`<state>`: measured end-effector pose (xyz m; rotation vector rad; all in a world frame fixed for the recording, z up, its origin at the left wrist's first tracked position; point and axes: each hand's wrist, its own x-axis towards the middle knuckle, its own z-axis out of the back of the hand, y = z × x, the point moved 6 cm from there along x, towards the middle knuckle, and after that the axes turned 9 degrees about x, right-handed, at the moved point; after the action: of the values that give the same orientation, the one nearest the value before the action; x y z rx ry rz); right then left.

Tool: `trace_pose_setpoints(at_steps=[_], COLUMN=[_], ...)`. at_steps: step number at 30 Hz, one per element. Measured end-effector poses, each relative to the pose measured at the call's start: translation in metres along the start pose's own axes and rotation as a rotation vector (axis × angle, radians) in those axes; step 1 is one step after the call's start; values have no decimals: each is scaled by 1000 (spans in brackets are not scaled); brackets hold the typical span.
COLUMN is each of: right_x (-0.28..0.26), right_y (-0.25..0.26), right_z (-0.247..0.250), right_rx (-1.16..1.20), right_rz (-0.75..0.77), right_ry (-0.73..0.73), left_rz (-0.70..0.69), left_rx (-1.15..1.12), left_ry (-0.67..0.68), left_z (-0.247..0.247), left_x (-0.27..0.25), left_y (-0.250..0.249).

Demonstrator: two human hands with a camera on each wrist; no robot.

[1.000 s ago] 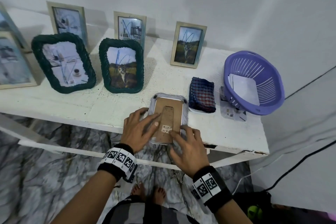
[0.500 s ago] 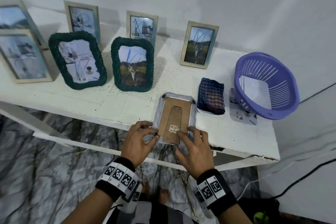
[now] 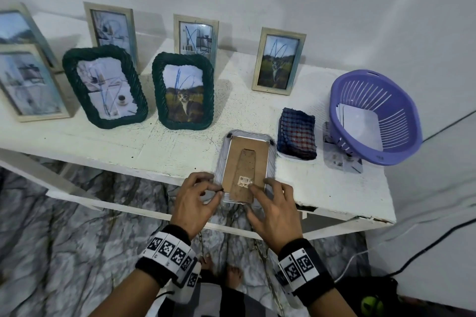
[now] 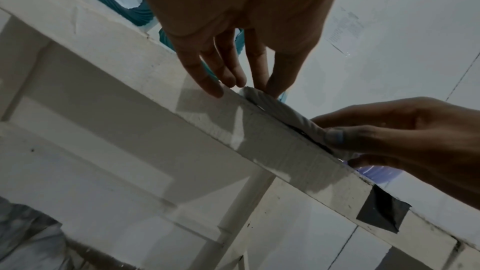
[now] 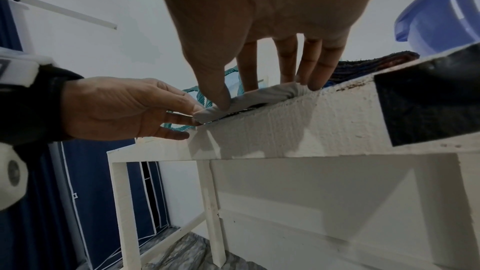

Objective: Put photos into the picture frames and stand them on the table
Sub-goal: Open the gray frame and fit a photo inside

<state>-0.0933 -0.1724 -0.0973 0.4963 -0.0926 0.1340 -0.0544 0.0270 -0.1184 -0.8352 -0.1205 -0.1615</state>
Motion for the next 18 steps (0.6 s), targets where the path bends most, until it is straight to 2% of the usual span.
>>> trace_pose_setpoints(at_steps=[6, 10, 12, 16, 18], right_x=[13, 45, 63, 90, 94], right_y=[2, -12, -17, -33, -37], right_z=[21, 37, 42, 26, 23], right_rx=[149, 214, 197, 187, 229], right_rz=[14, -66, -65, -98, -149], right_ry=[-12, -77, -116, -1, 7], left_rz=[-91, -144, -171, -152, -151], left_rx=[317, 441, 507, 575, 581], left_ry=[80, 274, 326, 406, 401], left_z=[11, -2, -13, -34, -38], left_x=[19, 49, 62, 72, 70], left_y=[-25, -44, -49, -43, -40])
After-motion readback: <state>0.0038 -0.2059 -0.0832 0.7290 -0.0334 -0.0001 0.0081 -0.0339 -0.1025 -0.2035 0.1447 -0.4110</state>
